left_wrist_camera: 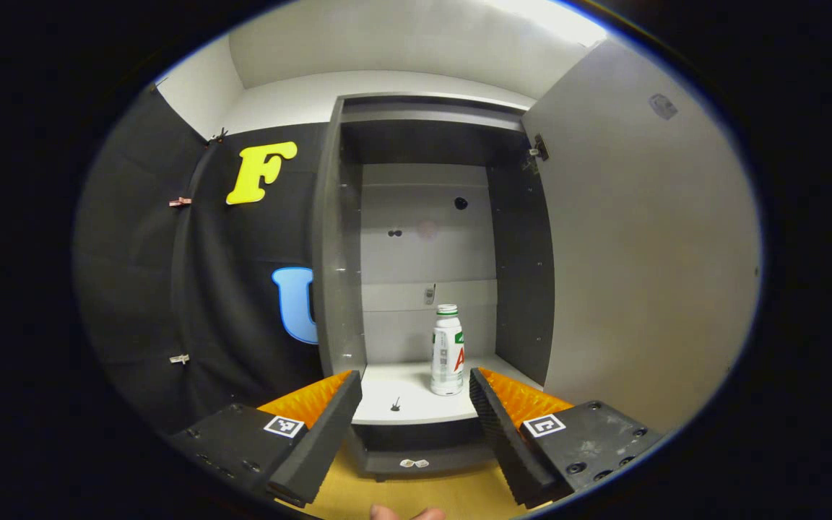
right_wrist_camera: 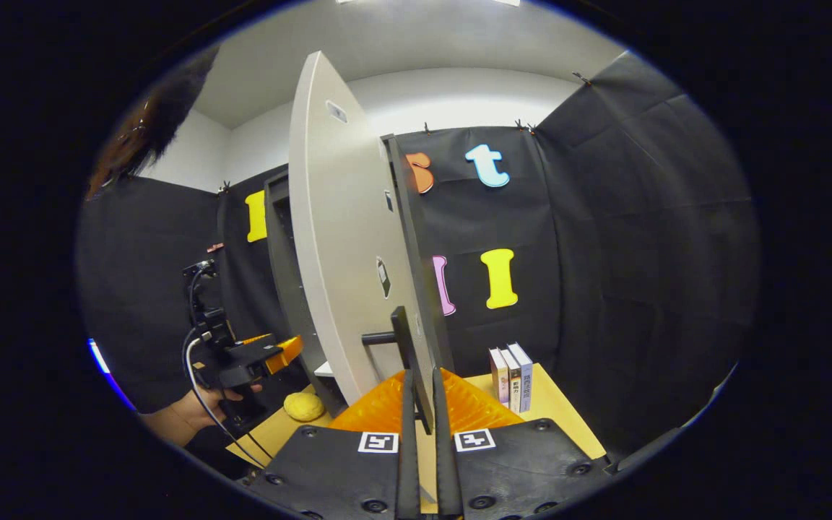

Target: Open the cabinet door with the right hand, grasp the bottle in the cabinet with the left hand and place it on the coaster, then close the cabinet door with the right hand.

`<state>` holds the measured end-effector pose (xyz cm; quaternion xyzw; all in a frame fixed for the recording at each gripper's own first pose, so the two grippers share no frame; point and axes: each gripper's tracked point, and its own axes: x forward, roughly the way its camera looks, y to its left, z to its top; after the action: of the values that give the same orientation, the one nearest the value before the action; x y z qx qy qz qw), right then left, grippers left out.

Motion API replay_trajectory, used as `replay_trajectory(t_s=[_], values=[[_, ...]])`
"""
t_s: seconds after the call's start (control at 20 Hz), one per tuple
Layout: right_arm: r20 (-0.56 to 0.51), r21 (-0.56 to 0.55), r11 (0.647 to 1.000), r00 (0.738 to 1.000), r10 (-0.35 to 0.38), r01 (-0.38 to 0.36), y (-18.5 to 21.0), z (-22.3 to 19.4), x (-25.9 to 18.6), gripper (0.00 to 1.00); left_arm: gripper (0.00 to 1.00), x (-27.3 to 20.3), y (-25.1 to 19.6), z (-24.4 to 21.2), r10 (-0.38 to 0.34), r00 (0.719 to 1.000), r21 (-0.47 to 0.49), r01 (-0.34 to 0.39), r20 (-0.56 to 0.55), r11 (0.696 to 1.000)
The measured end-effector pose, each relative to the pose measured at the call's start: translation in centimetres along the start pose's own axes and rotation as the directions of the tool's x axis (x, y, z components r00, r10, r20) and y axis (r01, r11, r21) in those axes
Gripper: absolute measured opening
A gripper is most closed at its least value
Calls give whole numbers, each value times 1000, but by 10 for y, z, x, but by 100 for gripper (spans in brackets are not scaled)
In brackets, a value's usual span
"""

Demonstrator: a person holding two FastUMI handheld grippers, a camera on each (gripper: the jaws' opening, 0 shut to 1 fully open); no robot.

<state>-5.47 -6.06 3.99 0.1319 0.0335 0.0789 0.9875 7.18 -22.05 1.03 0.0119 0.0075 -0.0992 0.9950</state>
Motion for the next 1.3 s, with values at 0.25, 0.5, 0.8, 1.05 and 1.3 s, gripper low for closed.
replay_trajectory(t_s=[0.25, 0.5, 0.8, 1.05, 1.3], values=[[-18, 15, 991, 991, -136, 136, -52, -8, -2, 37, 95, 67, -31, -9, -22, 1000, 13, 22, -5, 1000], [17, -21, 974, 974, -226, 226, -85, -4, 5, 97, 92, 148, -34, -40, 9, 998, -2, -9, -56, 1000], [11, -33, 959, 959, -282, 283, -116, -7, 23, 97, 95, 220, -27, -70, 72, 994, -1, -72, -77, 997], [-1, -7, 948, 948, -320, 320, -139, -6, 30, 97, 94, 260, -32, -77, 73, 995, 9, -73, -69, 997], [-5, -26, 946, 947, -322, 322, -142, -8, 32, 97, 89, 274, -32, -82, 77, 995, -44, -80, -67, 996]])
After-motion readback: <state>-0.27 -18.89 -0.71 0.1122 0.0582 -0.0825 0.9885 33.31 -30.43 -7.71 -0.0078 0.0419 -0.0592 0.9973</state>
